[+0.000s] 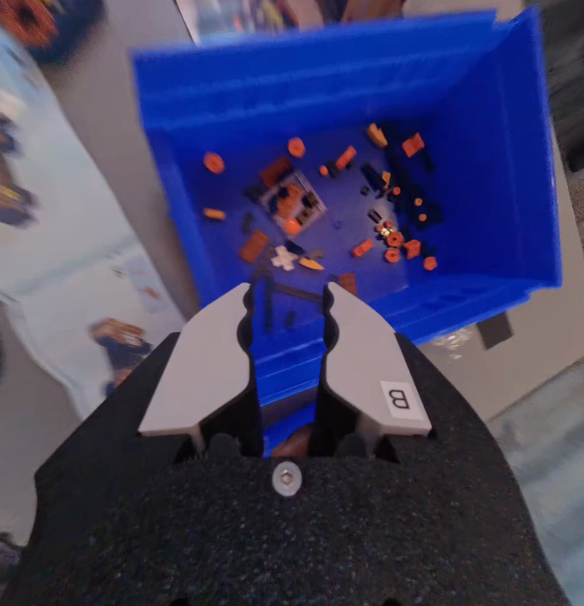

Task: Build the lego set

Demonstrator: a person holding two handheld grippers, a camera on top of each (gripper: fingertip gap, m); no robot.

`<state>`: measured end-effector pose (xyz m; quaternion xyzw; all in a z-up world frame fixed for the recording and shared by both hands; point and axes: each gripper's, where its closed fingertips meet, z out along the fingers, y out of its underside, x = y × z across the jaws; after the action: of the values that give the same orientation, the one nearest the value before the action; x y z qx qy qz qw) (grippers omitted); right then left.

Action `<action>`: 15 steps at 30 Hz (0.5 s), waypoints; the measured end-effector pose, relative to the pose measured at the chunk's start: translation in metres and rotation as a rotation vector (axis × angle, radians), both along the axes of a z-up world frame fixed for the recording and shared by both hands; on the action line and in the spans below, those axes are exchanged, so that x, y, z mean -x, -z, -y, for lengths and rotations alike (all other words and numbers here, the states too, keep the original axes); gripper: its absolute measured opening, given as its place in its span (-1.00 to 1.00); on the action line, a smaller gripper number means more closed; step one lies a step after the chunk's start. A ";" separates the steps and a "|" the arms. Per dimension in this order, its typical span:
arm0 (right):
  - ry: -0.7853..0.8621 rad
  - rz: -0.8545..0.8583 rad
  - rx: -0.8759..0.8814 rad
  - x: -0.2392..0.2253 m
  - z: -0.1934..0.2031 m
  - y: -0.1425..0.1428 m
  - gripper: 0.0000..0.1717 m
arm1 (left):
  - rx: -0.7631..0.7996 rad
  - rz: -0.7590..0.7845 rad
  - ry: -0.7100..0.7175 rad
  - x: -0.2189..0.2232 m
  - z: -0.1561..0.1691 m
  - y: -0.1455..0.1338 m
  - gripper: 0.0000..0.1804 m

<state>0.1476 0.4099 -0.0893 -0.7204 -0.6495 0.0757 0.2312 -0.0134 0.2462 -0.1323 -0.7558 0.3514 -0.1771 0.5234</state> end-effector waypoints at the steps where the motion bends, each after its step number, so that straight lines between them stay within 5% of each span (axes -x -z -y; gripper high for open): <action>1: -0.051 0.093 -0.006 0.002 -0.018 0.012 -0.58 | -0.023 0.053 -0.012 0.002 -0.001 -0.002 -0.67; 7: -0.248 0.747 0.039 -0.033 -0.090 0.096 -0.77 | -0.176 0.135 -0.003 0.004 0.000 -0.020 -0.69; 15: -0.348 0.832 0.135 -0.033 -0.089 0.117 -0.77 | -0.207 0.125 0.007 0.010 0.002 -0.024 -0.70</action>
<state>0.1806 0.4990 -0.2065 -0.5833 -0.7920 -0.1404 -0.1129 -0.0238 0.2447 -0.1083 -0.6839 0.3370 -0.1882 0.6191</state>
